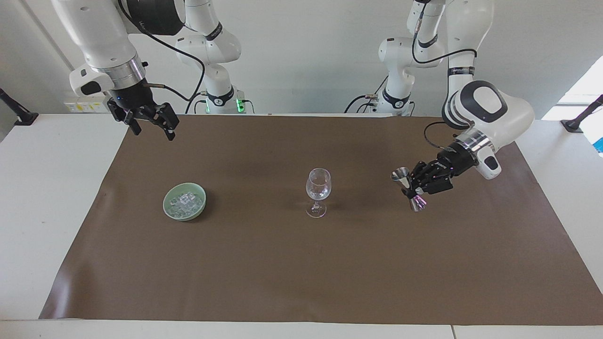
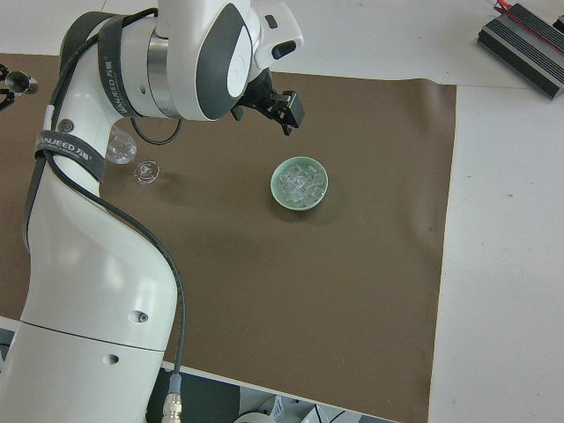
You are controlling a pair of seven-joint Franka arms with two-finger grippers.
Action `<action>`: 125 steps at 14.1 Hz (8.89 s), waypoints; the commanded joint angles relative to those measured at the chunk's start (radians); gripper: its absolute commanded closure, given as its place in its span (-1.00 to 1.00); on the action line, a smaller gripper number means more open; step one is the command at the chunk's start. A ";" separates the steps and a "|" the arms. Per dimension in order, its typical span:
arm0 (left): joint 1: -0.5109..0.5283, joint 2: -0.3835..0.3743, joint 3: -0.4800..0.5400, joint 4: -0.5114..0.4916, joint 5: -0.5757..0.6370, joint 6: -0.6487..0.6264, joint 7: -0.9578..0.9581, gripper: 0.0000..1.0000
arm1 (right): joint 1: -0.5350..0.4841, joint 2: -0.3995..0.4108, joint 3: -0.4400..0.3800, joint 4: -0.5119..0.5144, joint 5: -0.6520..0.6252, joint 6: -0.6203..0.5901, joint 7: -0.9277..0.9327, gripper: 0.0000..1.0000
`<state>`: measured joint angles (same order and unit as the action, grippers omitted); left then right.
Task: Pour wine and add ice with both arms
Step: 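Carry the silver cup back away from the glass with the left gripper, then lower the silver cup onto the table with the left gripper, then open the left gripper to release the silver cup, then withdraw the open left gripper away from the silver cup, then reach the right gripper down into the green ice bowl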
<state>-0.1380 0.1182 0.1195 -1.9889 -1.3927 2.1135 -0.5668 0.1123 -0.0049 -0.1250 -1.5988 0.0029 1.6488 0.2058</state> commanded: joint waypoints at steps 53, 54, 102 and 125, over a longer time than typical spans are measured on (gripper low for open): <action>0.403 0.474 -0.009 0.062 -0.198 -0.537 -0.030 1.00 | -0.006 -0.021 0.001 -0.023 0.025 -0.004 -0.022 -1.00; 0.403 0.474 -0.009 0.061 -0.196 -0.538 -0.019 1.00 | -0.006 -0.021 0.001 -0.023 0.023 -0.004 -0.020 -1.00; 0.477 0.344 0.029 0.386 0.423 -0.560 -0.042 -1.00 | -0.006 -0.021 0.001 -0.023 0.023 -0.004 -0.025 -1.00; 0.195 0.066 0.031 0.461 1.121 -0.380 0.746 -1.00 | -0.026 0.121 -0.001 -0.541 0.006 0.773 -0.373 -1.00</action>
<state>0.0674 0.1897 0.1415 -1.5616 -0.3090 1.7378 0.1356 0.0991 0.0612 -0.1301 -2.1379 0.0033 2.3453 -0.1308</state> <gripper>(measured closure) 0.000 0.000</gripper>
